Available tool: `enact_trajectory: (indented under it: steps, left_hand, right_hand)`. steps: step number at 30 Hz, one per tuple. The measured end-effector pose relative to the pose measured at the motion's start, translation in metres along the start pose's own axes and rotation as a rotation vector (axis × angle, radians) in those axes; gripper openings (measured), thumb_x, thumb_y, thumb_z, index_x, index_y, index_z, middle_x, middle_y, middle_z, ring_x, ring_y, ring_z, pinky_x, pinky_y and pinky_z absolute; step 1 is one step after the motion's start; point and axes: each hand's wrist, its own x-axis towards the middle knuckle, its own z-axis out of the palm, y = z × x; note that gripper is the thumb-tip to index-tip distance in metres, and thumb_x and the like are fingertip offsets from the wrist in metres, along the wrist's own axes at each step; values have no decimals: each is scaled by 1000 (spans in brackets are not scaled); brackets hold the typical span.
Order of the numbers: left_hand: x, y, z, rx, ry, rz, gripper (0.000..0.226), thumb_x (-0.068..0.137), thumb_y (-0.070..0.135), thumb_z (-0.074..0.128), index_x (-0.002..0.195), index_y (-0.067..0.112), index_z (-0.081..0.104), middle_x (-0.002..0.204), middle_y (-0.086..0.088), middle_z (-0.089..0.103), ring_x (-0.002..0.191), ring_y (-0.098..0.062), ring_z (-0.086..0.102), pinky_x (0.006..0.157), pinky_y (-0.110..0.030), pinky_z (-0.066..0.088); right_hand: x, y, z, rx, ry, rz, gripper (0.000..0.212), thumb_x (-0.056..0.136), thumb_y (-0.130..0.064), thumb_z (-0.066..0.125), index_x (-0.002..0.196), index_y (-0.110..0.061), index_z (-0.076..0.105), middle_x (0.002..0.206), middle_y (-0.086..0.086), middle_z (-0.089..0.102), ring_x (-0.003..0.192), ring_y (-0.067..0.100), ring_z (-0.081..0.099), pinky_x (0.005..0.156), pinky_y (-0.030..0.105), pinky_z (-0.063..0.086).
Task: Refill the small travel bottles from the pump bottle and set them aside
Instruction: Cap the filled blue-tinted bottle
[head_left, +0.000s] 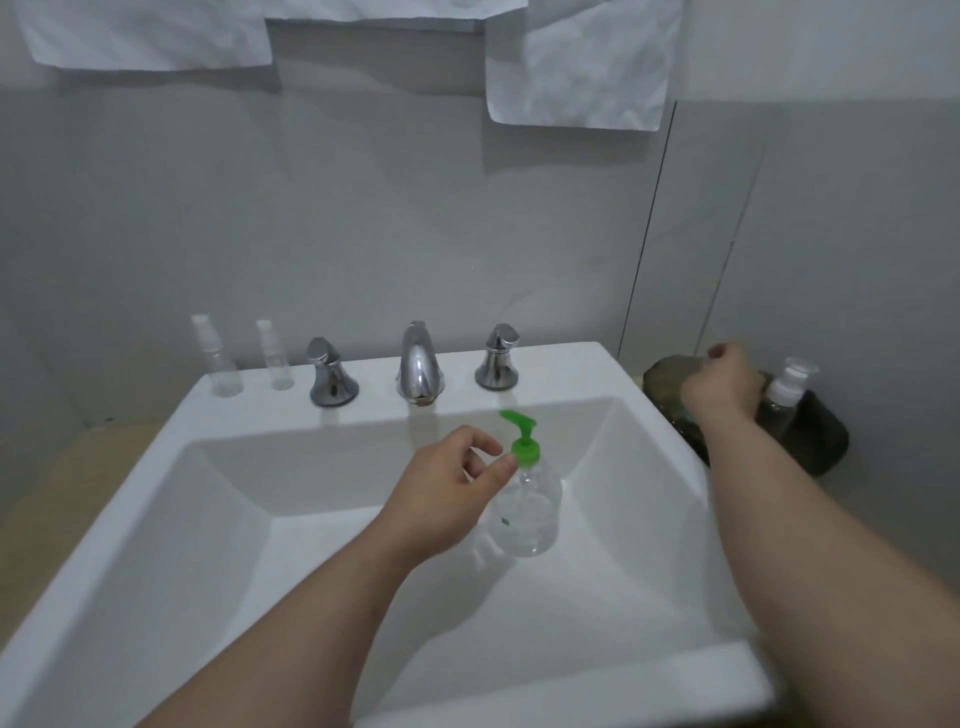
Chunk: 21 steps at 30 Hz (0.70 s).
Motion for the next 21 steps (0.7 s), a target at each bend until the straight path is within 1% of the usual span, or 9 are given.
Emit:
enact_trajectory:
  steps: [2, 7, 9, 11, 14, 16, 17, 19, 21]
  left_hand:
    - [0, 0, 1, -3, 0, 8, 21, 94, 52, 66, 100, 32, 65, 80, 1, 71, 57, -6, 59, 63, -30, 52]
    - [1, 0, 2, 14, 6, 17, 19, 94, 48, 67, 98, 29, 67, 79, 0, 71, 57, -2, 55, 61, -23, 47]
    - [0, 1, 2, 11, 7, 16, 19, 95, 47, 67, 96, 28, 67, 79, -1, 71, 58, -2, 55, 60, -23, 47]
    - [0, 1, 1, 23, 11, 12, 18, 95, 46, 67, 94, 28, 67, 78, -1, 71, 57, -3, 56, 61, -24, 48]
    - [1, 0, 0, 34, 15, 0, 19, 95, 46, 66, 93, 26, 68, 79, -2, 71, 58, -3, 56, 58, -20, 46]
    - [0, 0, 0, 19, 19, -15, 20, 95, 43, 68, 90, 24, 69, 77, -3, 71, 60, -5, 58, 58, -20, 46]
    - [0, 0, -1, 11, 17, -26, 21, 94, 42, 70, 86, 22, 69, 73, -3, 69, 61, -8, 59, 58, -22, 46]
    - [-1, 2, -2, -14, 6, -42, 27, 91, 34, 76, 75, 15, 67, 59, -1, 59, 59, -14, 58, 56, -24, 44]
    - [-2, 5, -6, -37, 20, -38, 31, 84, 20, 79, 62, 8, 62, 50, 5, 49, 52, -13, 50, 55, -25, 41]
  right_hand:
    - [5, 5, 2, -33, -22, 10, 40, 99, 8, 53, 137, -5, 53, 140, 24, 54, 126, 40, 56, 100, 44, 48]
    - [11, 9, 8, -122, -63, 18, 45, 100, 5, 52, 145, -3, 54, 143, 25, 54, 128, 42, 56, 103, 47, 49]
    - [8, 8, 8, -145, -57, -6, 50, 101, 3, 50, 149, -8, 52, 146, 24, 53, 128, 42, 56, 101, 47, 50]
    - [4, 5, 5, -171, -37, -48, 57, 100, 2, 48, 154, -17, 48, 148, 21, 53, 128, 42, 56, 98, 48, 52]
    - [-9, -11, -7, -224, 40, -183, 60, 96, -3, 47, 152, -26, 48, 146, 15, 55, 126, 41, 56, 97, 51, 52]
    - [-25, -33, -17, -189, 102, -299, 52, 96, -4, 47, 142, -27, 57, 142, 11, 56, 122, 37, 57, 96, 48, 51]
    - [-36, -47, -22, -135, 117, -348, 46, 95, -5, 47, 133, -25, 63, 138, 9, 58, 119, 35, 58, 93, 45, 50]
    - [-63, -73, -27, 16, 112, -455, 33, 91, -7, 47, 108, -20, 72, 119, 9, 68, 108, 33, 61, 83, 37, 47]
    - [-98, -87, -24, 152, 68, -548, 24, 87, -8, 49, 85, -17, 71, 93, 7, 72, 92, 31, 63, 74, 36, 47]
